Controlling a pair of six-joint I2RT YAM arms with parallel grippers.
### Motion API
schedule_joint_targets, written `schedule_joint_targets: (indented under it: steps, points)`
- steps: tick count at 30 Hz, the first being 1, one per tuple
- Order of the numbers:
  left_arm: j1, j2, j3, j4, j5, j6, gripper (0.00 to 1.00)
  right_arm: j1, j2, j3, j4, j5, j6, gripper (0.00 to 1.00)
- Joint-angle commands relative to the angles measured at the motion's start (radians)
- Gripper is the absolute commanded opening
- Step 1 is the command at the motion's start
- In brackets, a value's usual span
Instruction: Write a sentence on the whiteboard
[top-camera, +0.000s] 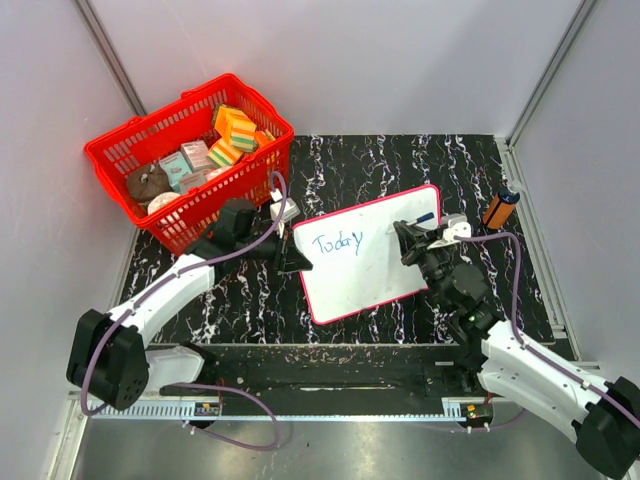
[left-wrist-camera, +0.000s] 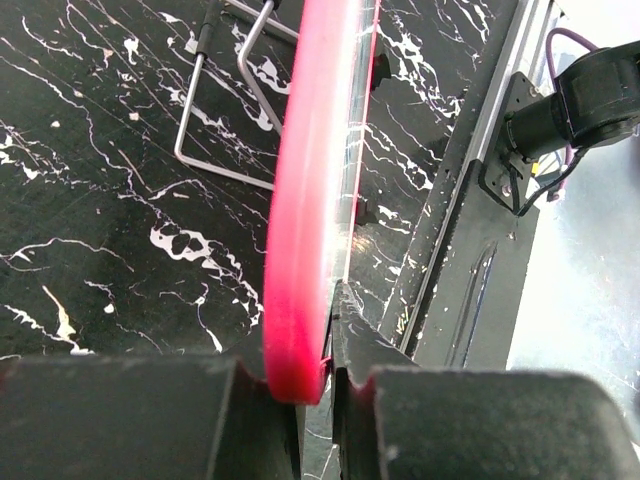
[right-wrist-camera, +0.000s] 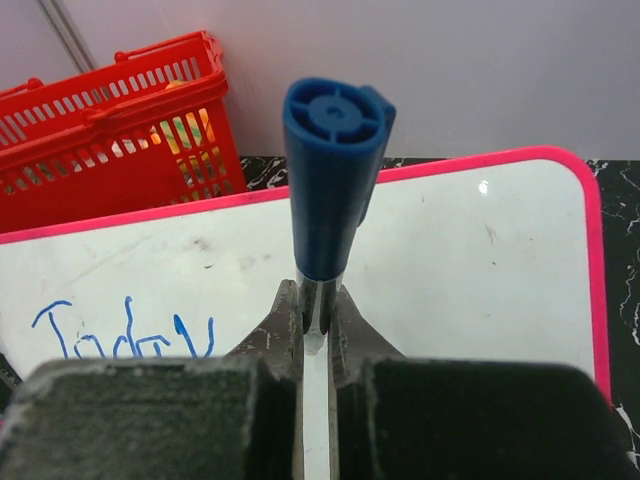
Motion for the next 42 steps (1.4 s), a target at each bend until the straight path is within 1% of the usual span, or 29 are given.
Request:
schedule_joint_targets:
  steps: [1, 5, 7, 11, 24, 29, 32, 42]
  points:
    - [0.017, 0.004, -0.057, -0.086, -0.448, 0.285, 0.0, -0.007, 0.054, 0.053, 0.112, -0.047, -0.018, 0.0]
    - [0.017, 0.001, -0.059, -0.086, -0.453, 0.285, 0.0, -0.005, 0.091, 0.062, 0.16, -0.102, -0.007, 0.0]
    - [0.017, 0.008, -0.056, -0.086, -0.448, 0.285, 0.0, -0.007, 0.101, 0.061, 0.2, -0.154, -0.01, 0.0]
    - [0.017, 0.024, -0.045, -0.098, -0.44, 0.283, 0.0, -0.005, 0.092, 0.07, 0.222, -0.202, -0.01, 0.0]
    - [0.014, 0.027, -0.045, -0.099, -0.436, 0.28, 0.0, -0.005, 0.043, 0.061, 0.192, -0.217, -0.023, 0.0]
    - [0.007, 0.024, -0.047, -0.098, -0.454, 0.28, 0.0, -0.005, 0.061, 0.071, 0.198, -0.219, -0.039, 0.0]
    - [0.001, 0.019, -0.048, -0.099, -0.468, 0.282, 0.0, -0.005, 0.086, 0.091, 0.185, -0.245, -0.047, 0.0]
    - [-0.001, 0.022, -0.047, -0.099, -0.476, 0.28, 0.0, -0.005, 0.135, 0.09, 0.232, -0.236, -0.033, 0.0]
